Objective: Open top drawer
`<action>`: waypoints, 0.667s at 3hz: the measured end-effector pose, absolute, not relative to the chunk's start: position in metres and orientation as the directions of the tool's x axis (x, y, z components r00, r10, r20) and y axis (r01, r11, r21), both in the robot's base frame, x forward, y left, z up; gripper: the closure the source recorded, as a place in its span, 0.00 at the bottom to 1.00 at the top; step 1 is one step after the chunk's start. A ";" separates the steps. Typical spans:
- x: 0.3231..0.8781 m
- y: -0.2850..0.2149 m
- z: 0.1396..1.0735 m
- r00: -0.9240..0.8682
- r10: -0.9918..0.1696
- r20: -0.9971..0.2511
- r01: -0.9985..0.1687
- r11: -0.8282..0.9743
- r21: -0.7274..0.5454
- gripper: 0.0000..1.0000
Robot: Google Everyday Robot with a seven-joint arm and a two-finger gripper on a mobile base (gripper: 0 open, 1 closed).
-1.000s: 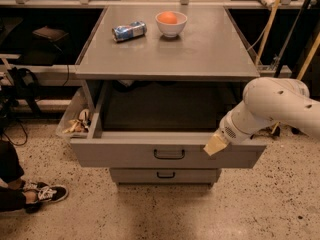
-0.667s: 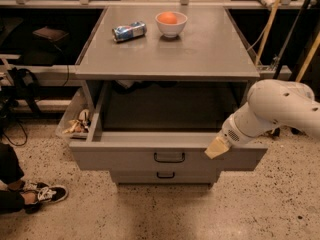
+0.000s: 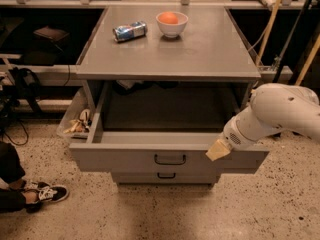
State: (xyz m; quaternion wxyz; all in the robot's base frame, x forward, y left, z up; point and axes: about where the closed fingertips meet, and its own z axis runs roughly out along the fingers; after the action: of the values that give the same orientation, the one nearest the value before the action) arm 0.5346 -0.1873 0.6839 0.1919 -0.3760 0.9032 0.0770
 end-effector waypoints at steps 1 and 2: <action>0.526 -0.193 0.682 -0.642 -0.642 -0.420 -0.707 0.708 -0.002 1.00; 0.518 -0.184 0.690 -0.618 -0.643 -0.452 -0.717 0.697 -0.013 1.00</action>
Offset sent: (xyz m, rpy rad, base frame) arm -0.3120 -0.2162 -0.0404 0.3580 -0.2684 -0.1496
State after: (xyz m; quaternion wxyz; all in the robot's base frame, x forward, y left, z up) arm 0.5185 -0.1841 0.6896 0.2167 -0.3797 0.8954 0.0846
